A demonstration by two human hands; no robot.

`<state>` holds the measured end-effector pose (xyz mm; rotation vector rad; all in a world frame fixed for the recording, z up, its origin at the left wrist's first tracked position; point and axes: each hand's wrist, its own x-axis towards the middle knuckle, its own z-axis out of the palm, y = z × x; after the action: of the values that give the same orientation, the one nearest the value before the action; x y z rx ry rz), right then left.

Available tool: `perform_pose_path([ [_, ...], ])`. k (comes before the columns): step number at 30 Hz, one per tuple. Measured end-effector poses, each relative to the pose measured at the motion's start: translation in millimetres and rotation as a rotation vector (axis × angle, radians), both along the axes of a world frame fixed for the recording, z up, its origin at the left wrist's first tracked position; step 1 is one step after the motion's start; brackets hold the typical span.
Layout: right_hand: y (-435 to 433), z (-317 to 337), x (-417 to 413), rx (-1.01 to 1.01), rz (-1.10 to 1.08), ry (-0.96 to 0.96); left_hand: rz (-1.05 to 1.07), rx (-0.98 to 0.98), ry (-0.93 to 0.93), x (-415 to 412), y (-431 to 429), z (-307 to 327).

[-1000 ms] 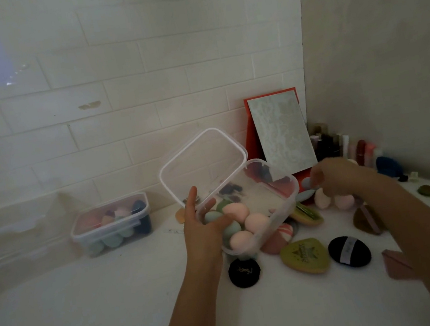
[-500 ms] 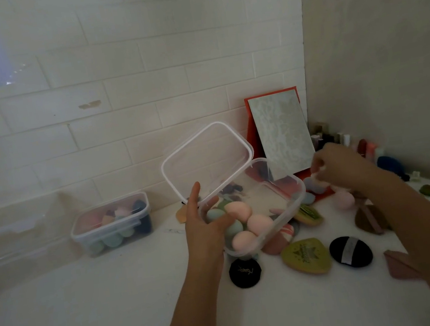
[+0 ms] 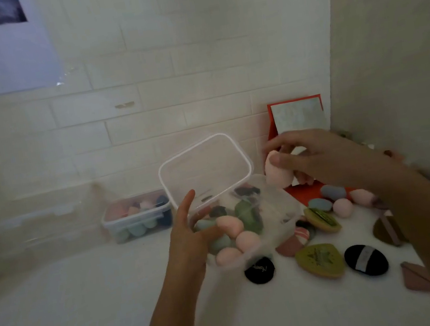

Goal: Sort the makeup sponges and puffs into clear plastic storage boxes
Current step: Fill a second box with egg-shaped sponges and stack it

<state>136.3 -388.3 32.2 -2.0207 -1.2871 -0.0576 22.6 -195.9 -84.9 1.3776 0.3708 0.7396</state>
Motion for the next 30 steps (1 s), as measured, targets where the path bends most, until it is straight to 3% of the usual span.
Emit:
perform_pose_path([
  [5, 33, -22, -38, -0.226, 0.198, 0.039, -0.053, 0.090, 0.189, -46, 8, 6],
  [11, 65, -57, -65, -0.559, 0.135, -0.068, -0.019, 0.080, 0.321, -80, 16, -3],
  [16, 84, -73, -71, -0.562, 0.080, 0.006, 0.011, 0.096, 0.455, -89, 21, -9],
  [18, 90, -83, -76, -0.579, 0.056, 0.055, 0.065, 0.271, 0.628, -91, 19, -7],
  [21, 97, -97, -81, -0.652, 0.024, -0.036, 0.278, 0.833, 1.013, -98, 10, 0],
  [23, 99, -104, -81, -0.642, -0.002, -0.057, 0.427, 1.129, 1.161, -100, 0, 5],
  [26, 100, -107, -82, -0.573, -0.048, -0.019, 0.381, 1.376, 1.058, -92, -2, 7],
  [28, 102, -107, -83, -0.557, -0.074, -0.007, 0.174, 1.375, 0.968, -84, 0, 5],
  [30, 103, -106, -85, -0.607, -0.082, -0.031, 0.055, 1.346, 1.016, -82, 1, 5],
])
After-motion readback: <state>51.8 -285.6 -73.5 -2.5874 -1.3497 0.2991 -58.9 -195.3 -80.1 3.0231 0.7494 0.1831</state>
